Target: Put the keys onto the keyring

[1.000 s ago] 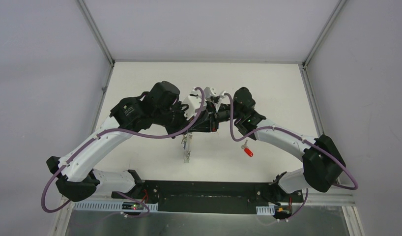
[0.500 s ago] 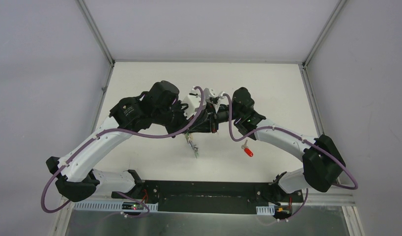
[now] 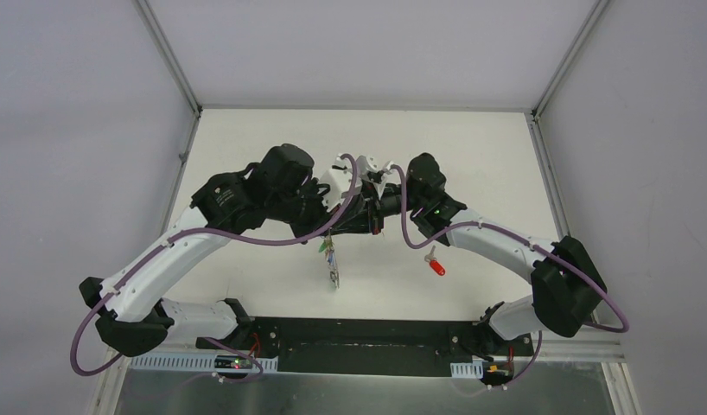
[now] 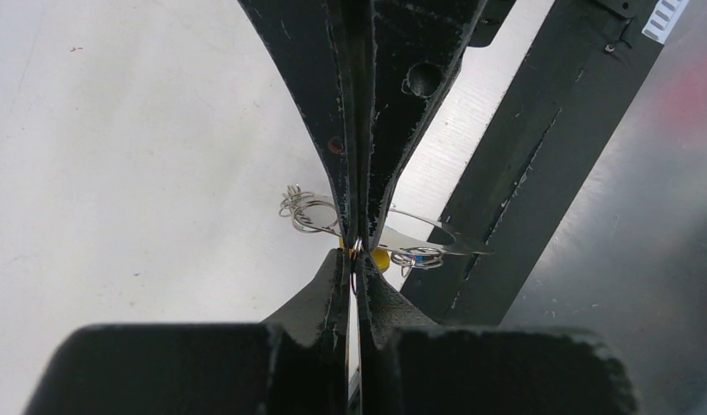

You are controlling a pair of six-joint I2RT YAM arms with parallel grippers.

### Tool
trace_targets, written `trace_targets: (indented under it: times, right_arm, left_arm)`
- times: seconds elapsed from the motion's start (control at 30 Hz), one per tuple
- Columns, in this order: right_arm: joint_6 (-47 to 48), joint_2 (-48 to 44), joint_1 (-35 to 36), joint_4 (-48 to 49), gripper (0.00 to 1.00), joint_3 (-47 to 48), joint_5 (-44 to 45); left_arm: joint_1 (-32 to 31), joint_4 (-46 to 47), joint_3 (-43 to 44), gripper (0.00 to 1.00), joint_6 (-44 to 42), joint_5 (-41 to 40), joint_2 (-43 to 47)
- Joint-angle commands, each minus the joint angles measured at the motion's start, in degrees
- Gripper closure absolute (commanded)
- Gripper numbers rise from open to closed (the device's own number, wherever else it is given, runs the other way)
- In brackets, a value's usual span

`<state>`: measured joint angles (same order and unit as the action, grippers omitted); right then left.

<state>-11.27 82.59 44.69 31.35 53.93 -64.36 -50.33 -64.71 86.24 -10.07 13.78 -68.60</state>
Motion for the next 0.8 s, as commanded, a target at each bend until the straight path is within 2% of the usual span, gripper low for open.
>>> trace_targets:
  times: [0.0, 0.07, 0.1, 0.17, 0.33, 0.47, 0.77]
  right_arm:
    - [0.7, -0.4, 0.4, 1.8, 1.0, 3.4, -0.8]
    - [0.3, -0.4, 0.4, 1.8, 1.0, 3.7, -0.5]
    - [0.0, -0.5, 0.4, 1.8, 1.0, 3.7, 0.0]
    - [-0.5, -0.6, 0.4, 1.8, 1.0, 3.7, 0.9]
    - [-1.3, -1.8, -0.1, 1.8, 1.0, 3.1, 1.4]
    - [-2.3, -3.6, -0.7, 1.9, 1.0, 2.6, 1.9]
    - [-5.0, -5.2, -1.7, 5.0, 1.0, 1.4, 1.2]
  left_arm:
    - [-0.8, 4.1, 0.0, 1.0, -0.7, 1.4, 2.2]
    - [-0.8, 4.8, -0.1, 1.0, -1.0, 2.5, 2.4]
    - [-0.8, 5.4, -0.3, 0.96, -1.0, 2.6, 2.7]
    - [-0.8, 6.5, -1.1, 0.8, -0.8, 2.2, 3.6]
    - [-0.8, 11.9, -4.4, 0.63, 1.3, 1.0, 7.8]
    - [-0.8, 19.0, -8.6, 0.6, 2.4, 1.2, 13.5]
    - [-0.8, 37.9, -27.2, 0.55, -0.6, 1.3, 29.5]
